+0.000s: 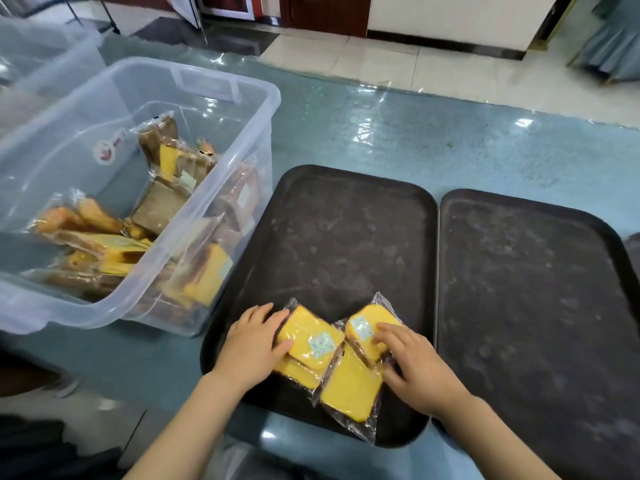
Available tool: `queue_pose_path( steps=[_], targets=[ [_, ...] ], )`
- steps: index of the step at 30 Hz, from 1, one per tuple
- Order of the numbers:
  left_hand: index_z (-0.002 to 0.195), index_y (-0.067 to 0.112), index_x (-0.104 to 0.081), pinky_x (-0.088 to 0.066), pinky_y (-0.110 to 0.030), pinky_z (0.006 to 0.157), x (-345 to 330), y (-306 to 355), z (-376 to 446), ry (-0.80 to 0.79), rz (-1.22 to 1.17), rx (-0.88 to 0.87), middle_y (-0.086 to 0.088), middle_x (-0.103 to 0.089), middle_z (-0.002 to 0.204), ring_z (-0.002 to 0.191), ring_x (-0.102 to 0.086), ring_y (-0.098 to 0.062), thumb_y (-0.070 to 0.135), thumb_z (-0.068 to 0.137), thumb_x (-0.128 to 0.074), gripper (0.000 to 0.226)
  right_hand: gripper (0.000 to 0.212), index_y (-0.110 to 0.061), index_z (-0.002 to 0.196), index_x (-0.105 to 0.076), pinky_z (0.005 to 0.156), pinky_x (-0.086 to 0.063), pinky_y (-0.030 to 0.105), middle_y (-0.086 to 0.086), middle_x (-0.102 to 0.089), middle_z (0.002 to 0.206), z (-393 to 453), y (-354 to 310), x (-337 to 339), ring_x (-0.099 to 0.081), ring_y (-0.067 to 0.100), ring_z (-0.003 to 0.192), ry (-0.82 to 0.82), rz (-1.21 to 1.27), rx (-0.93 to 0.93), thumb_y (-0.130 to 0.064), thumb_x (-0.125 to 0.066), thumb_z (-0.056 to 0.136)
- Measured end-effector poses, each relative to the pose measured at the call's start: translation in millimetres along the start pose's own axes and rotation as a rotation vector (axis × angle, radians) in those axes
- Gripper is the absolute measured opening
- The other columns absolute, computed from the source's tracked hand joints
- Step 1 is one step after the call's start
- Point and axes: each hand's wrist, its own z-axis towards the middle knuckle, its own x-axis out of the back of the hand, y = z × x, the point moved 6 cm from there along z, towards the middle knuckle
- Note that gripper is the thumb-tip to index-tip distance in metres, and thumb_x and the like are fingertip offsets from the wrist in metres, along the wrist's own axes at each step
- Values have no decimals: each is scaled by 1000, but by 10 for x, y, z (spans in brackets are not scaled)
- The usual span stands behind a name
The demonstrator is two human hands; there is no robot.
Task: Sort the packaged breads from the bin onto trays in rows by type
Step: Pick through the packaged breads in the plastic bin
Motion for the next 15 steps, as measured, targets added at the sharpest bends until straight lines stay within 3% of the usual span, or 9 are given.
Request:
queue_pose_path(
  steps=[3, 7, 12, 15],
  targets=[
    [152, 30, -25, -14, -33, 118, 262, 208, 66, 62, 27, -88, 4, -23, 159, 148, -12, -18, 49, 96, -46, 63, 26, -25, 110, -59, 95, -36, 20, -9, -55, 125, 177, -61, 236, -47, 13, 121, -31, 72, -52, -21, -51, 86],
    [151, 28, -26, -7, -27, 118, 752, 602, 59, 149, -4, -278, 7, -24, 159, 148, -11, -13, 41, 98, -45, 58, 25, -22, 116, -58, 98, -27, 13, -15, -49, 125, 428, -304, 636, -41, 2, 122, 67, 81, -40, -15, -53, 92],
    [141, 28, -45, -18, -22, 117, 1711, 943, -50, 276, -68, -548, 11, -35, 152, 142, -24, -7, 28, 97, -52, 44, 26, -19, 113, -60, 99, -27, 12, -9, -55, 125, 808, -823, 1240, -46, 8, 121, 232, 47, -6, -9, -57, 89],
    [134, 29, -53, -22, -19, 112, 2393, 845, -84, 402, -89, -604, 13, -43, 145, 135, -33, -5, 25, 96, -54, 38, 27, -22, 116, -58, 101, -30, 15, -12, -55, 125, 1022, -1242, 1649, -46, 5, 121, 341, 55, 26, -13, -57, 90]
  ],
)
